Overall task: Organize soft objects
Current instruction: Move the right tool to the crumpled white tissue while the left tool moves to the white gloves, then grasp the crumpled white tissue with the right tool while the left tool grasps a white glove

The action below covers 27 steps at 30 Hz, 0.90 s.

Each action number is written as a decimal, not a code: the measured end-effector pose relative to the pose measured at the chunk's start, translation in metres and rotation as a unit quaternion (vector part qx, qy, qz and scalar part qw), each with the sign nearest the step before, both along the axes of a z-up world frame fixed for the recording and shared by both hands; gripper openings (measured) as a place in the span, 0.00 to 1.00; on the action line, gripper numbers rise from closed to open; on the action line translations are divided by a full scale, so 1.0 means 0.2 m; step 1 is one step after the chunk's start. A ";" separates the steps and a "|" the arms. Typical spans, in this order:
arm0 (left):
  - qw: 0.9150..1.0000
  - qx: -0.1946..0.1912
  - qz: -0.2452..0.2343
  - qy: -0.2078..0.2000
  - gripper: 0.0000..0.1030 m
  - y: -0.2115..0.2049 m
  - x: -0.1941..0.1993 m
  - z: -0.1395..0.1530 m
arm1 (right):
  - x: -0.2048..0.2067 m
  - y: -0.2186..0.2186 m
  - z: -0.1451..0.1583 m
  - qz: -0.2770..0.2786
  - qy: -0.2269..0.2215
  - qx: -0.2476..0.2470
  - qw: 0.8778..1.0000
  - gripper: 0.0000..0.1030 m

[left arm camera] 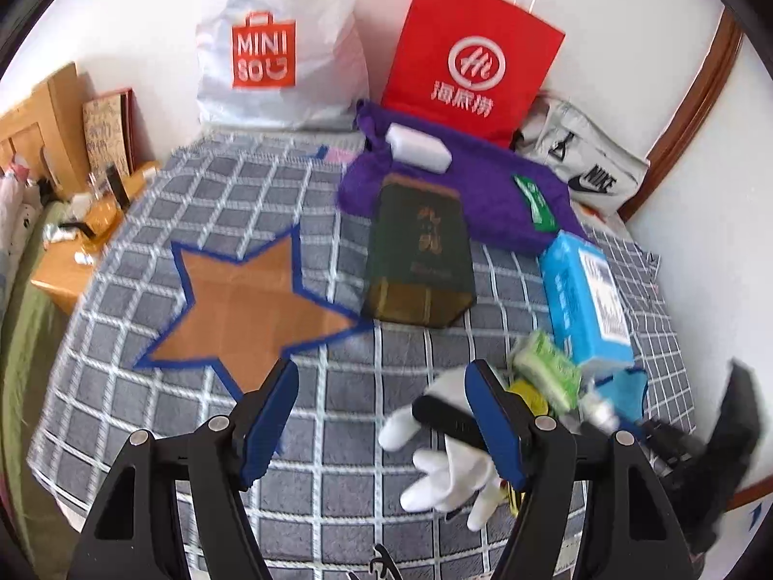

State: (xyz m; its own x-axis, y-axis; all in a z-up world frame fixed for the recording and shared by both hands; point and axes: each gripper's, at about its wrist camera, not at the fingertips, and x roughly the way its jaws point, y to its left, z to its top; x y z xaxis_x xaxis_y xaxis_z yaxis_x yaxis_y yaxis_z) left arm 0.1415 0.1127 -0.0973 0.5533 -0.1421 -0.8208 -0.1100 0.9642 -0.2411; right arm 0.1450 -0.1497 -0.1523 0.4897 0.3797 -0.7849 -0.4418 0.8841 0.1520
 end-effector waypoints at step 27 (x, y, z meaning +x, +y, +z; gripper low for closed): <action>0.997 -0.016 -0.067 0.020 0.36 -0.29 -0.09 -0.37 | -0.13 -0.44 -0.17 -0.131 0.054 0.026 0.990 0.27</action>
State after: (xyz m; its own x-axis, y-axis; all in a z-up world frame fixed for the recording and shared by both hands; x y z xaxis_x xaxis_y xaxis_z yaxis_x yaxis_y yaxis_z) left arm 0.1236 0.0549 -0.1716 0.4946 -0.2401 -0.8353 0.0100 0.9626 -0.2708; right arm 0.1197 -0.2386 -0.1861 0.4917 0.2925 -0.8202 -0.1777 0.9558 0.2344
